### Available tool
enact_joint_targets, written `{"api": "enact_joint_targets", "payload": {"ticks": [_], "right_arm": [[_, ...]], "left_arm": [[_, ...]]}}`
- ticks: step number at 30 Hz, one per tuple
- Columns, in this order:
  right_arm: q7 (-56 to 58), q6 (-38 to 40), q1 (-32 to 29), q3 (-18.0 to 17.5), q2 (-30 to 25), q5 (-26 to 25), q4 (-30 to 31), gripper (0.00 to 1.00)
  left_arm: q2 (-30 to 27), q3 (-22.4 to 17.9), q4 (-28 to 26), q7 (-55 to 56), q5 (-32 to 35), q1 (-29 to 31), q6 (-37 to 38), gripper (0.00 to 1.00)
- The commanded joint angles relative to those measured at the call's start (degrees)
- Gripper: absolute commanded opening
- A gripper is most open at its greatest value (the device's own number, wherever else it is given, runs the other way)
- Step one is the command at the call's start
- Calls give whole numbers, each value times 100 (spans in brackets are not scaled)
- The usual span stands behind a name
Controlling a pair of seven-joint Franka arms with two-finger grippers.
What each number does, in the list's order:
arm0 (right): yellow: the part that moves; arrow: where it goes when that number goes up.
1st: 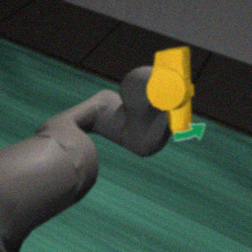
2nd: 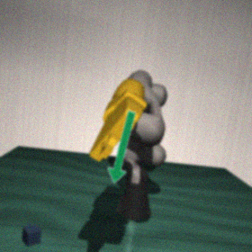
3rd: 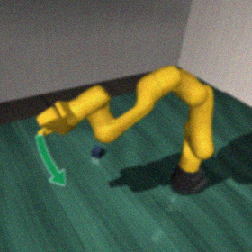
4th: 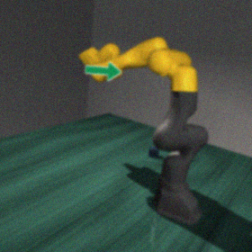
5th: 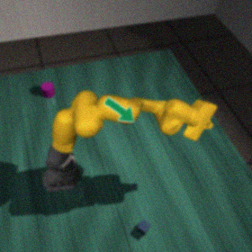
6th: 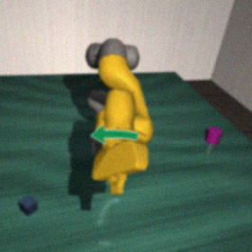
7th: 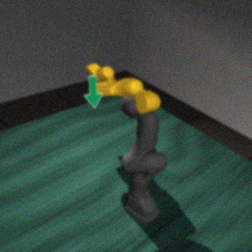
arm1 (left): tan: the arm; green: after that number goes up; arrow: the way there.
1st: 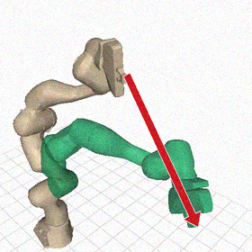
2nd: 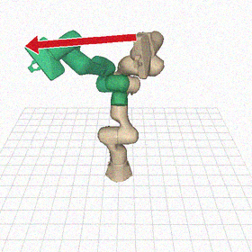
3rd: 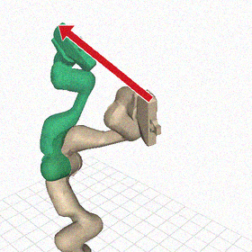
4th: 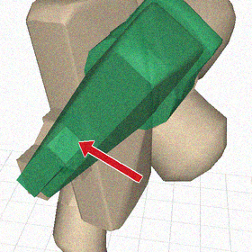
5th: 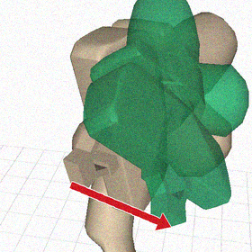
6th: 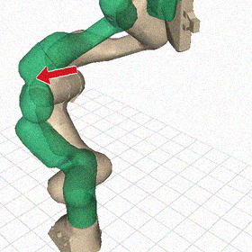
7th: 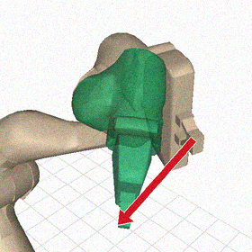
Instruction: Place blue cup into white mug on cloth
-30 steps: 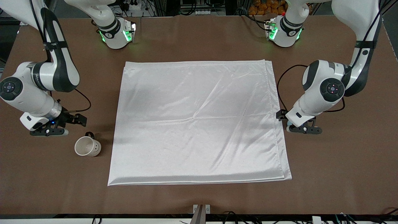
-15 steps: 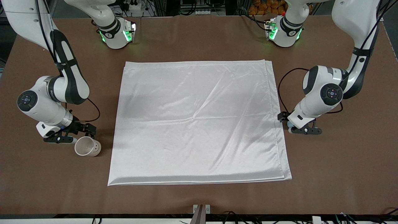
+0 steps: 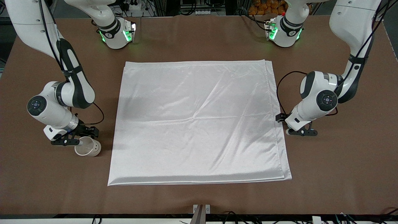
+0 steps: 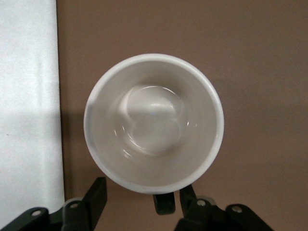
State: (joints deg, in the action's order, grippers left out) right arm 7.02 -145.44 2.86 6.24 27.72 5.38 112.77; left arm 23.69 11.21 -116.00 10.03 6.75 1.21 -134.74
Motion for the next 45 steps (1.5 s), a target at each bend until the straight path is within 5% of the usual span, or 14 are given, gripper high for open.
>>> {"api": "enact_joint_targets", "payload": {"ticks": [1,4,22,35,45], "right_arm": [[212,7,-13,-17,163,129,-212,22],[212,16,-5,-17,154,138,-221,0],[-183,772,487,-70,-153,138,-818,0],[-1940,1132,1260,-527,-180,59,-1336,0],[-2890,1132,2104,-536,-109,42,-1503,0]], "left_arm": [[48,22,-2,26,169,90,-79,88],[66,22,-11,26,160,90,-70,65],[171,22,33,17,433,108,-70,0],[49,22,42,61,441,90,-9,0],[-215,57,209,131,433,81,307,0]]}}
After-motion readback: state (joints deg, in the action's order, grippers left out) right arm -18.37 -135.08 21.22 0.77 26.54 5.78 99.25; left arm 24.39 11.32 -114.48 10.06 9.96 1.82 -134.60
